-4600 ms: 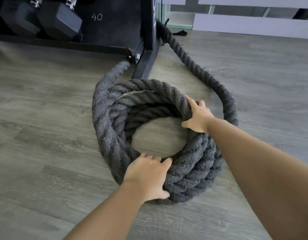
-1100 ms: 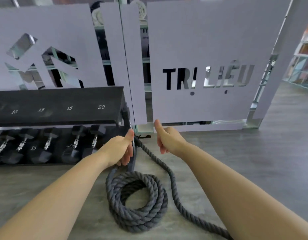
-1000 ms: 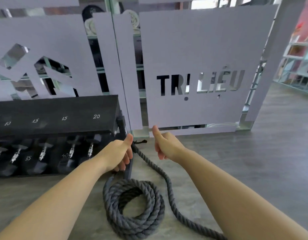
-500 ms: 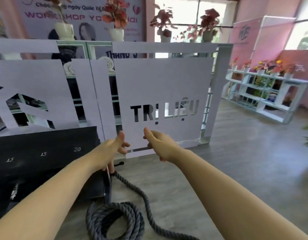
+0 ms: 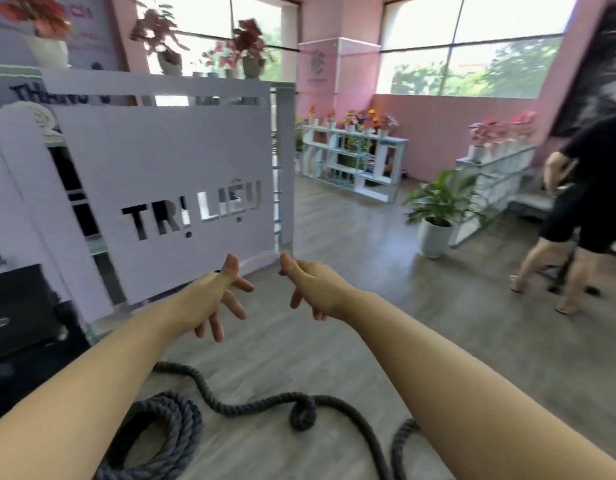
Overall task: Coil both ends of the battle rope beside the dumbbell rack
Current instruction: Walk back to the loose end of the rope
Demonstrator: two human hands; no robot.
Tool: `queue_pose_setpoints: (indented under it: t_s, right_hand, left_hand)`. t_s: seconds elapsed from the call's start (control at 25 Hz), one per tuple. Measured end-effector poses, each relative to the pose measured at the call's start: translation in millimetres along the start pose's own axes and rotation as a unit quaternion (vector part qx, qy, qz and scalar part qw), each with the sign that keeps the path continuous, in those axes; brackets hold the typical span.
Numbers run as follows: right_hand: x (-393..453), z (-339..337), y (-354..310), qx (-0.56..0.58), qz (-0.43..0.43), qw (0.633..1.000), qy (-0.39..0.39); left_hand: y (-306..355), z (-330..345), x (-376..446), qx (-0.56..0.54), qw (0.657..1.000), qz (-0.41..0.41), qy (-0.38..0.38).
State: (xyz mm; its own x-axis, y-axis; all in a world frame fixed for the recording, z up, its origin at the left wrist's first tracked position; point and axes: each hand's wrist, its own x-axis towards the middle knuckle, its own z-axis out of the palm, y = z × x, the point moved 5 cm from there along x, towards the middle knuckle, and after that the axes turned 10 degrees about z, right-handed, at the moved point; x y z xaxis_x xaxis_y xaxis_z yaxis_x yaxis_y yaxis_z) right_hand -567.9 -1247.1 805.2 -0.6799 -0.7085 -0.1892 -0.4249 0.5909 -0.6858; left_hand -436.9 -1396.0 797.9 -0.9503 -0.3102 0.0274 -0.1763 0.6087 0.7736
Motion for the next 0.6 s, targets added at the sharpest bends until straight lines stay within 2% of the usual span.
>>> queue_pose_setpoints:
  t_s: [0.28,0.48,0.6]
  right_hand:
    - [-160,-98,130,0.011,0.124,0.985,0.118]
    - [-344,-126,232,0.014,0.189,0.962,0.198]
    - [-463,-127,299,0.028,0.259,0.939,0.224]
  left_hand:
    - [140,142,-14,-0.013,0.987,0.111,-0.115]
    - [229,295,-86,-0.023,0.962,0.169,-0.214]
    - [289,402,-155,-0.023,0.932,0.205,-0.298]
